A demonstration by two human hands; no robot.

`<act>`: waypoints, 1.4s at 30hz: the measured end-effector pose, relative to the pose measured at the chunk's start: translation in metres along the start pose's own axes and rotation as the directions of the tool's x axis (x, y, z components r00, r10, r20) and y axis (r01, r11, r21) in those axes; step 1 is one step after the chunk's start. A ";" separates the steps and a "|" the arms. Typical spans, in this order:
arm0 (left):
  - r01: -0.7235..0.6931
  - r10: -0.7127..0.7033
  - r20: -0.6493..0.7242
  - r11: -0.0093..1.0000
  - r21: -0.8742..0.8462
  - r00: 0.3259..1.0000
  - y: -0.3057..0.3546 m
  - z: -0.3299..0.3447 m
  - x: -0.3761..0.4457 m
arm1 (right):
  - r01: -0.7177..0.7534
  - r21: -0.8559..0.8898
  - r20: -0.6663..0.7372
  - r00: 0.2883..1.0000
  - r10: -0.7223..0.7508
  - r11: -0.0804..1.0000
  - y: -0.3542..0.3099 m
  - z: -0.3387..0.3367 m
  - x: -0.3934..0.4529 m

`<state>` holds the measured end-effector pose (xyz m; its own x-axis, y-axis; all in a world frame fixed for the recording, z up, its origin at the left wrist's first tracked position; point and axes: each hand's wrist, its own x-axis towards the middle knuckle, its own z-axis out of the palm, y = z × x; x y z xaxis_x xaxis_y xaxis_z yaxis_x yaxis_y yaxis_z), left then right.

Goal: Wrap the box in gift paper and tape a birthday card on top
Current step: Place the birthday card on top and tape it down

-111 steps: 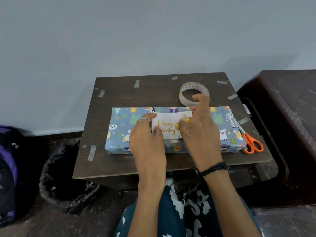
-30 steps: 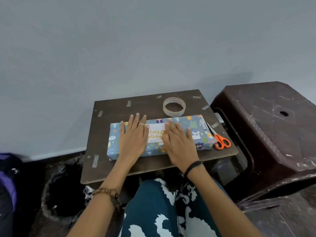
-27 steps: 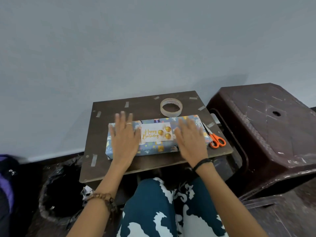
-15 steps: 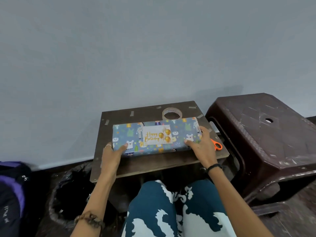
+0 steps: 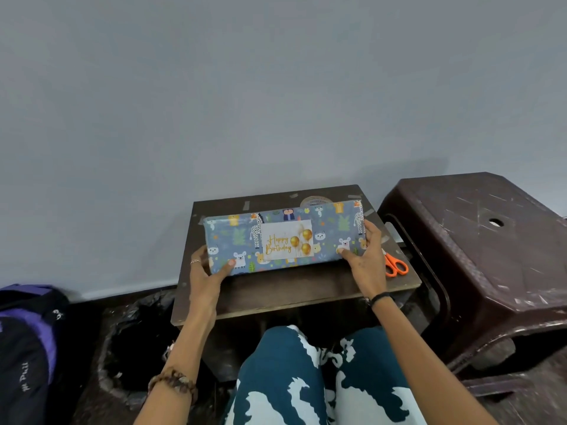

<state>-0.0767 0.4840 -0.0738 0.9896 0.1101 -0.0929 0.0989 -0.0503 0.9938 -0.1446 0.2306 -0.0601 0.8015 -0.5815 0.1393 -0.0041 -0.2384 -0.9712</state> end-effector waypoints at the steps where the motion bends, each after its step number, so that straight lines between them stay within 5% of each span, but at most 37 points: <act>1: -0.006 0.006 0.004 1.000 0.001 1.000 -0.001 -0.001 0.001 | 0.000 -0.004 -0.001 1.000 0.000 1.000 0.001 0.000 0.000; 10: 0.067 -0.066 -0.012 0.989 0.130 0.998 -0.001 -0.004 0.009 | -0.067 -0.157 -0.026 0.998 0.064 0.985 -0.001 0.001 0.003; 12: 0.077 -0.065 -0.049 0.950 0.303 0.997 -0.002 -0.003 0.009 | -0.053 -0.218 -0.036 0.998 0.046 0.974 0.002 0.002 0.000; 15: -0.021 0.128 -0.119 0.762 0.647 0.985 0.005 0.007 0.005 | 0.050 -0.433 -0.019 0.998 -0.064 0.900 -0.001 0.006 -0.003; 17: -0.229 0.292 0.025 0.690 0.687 0.956 0.015 0.020 0.002 | 0.165 -0.504 0.090 0.986 -0.138 0.848 -0.009 0.015 -0.003; 20: -0.472 0.333 0.335 0.597 0.649 0.881 0.015 0.039 -0.006 | 0.252 -0.476 0.329 0.939 -0.095 0.842 -0.017 0.030 -0.001; 22: -0.508 0.299 0.411 0.548 0.665 0.861 0.007 0.046 -0.014 | 0.287 -0.503 0.397 0.915 -0.077 0.815 -0.015 0.037 0.000; 42: -0.562 0.391 0.405 0.534 0.632 0.827 -0.005 0.044 -0.016 | 0.391 -0.617 0.370 0.910 -0.186 0.683 -0.008 0.044 -0.001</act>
<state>-0.0883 0.4388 -0.0801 0.8991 -0.3305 0.2870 -0.4370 -0.7158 0.5447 -0.1189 0.2672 -0.0605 0.9515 -0.1972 0.2361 -0.0589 -0.8702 -0.4892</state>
